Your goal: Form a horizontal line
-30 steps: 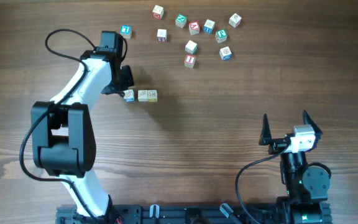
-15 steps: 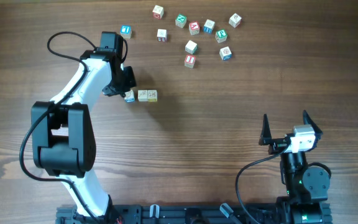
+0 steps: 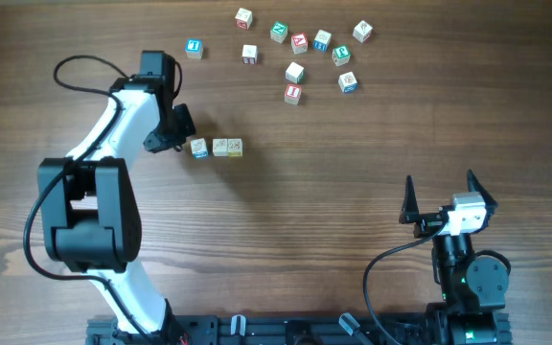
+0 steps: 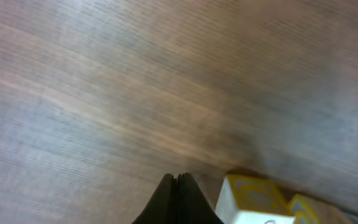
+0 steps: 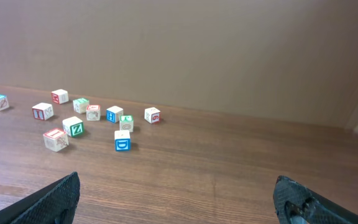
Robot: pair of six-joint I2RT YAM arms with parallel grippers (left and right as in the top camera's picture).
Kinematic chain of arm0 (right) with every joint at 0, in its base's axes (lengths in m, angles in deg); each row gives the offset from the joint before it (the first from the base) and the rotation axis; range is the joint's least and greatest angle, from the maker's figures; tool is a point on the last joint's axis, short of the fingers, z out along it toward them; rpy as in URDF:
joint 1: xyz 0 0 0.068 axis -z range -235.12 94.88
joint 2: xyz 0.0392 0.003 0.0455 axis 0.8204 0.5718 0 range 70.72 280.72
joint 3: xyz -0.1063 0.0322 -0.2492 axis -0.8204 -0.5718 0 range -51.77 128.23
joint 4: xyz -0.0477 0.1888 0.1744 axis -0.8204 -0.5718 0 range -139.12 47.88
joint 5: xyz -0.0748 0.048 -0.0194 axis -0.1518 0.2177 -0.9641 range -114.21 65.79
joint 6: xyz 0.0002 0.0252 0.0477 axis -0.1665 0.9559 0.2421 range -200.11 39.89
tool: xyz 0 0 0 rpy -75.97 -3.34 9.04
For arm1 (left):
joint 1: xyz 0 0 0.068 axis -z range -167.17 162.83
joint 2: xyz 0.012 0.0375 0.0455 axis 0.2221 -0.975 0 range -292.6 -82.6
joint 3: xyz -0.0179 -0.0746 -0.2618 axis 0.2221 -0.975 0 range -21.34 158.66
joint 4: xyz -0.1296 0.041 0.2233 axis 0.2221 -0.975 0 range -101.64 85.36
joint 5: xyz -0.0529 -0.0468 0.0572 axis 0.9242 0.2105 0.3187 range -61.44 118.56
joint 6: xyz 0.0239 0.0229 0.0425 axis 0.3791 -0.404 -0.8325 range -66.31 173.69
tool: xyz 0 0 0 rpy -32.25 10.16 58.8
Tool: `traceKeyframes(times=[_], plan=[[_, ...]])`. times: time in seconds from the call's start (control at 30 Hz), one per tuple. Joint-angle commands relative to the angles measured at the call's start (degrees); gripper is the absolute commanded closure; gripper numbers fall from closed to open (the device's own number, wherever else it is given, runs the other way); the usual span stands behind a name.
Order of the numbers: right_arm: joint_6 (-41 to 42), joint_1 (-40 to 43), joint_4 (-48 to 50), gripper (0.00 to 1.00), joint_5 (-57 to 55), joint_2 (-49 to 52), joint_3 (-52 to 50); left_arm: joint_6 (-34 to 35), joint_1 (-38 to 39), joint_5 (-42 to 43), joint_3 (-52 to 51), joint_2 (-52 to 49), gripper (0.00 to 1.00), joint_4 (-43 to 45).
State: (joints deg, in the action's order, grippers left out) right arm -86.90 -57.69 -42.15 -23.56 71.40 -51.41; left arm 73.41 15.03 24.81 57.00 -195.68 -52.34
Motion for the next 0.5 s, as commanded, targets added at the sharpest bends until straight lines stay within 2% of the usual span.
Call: traceKeyframes(times=[0.0, 0.1, 0.47], plan=[[-0.63, 0.28, 0.2, 0.0, 0.74, -0.26, -0.07, 1.51, -0.07, 5.53, -0.44, -0.39, 0.96, -1.77], [-0.68, 0.28, 0.2, 0.0, 0.74, -0.26, -0.07, 1.29, -0.07, 9.99, -0.46, -0.39, 0.96, -1.84], [-0.66, 0.28, 0.2, 0.0, 0.74, -0.26, -0.07, 1.01, 2.1, 9.94, -0.46, -0.39, 0.96, -1.62]])
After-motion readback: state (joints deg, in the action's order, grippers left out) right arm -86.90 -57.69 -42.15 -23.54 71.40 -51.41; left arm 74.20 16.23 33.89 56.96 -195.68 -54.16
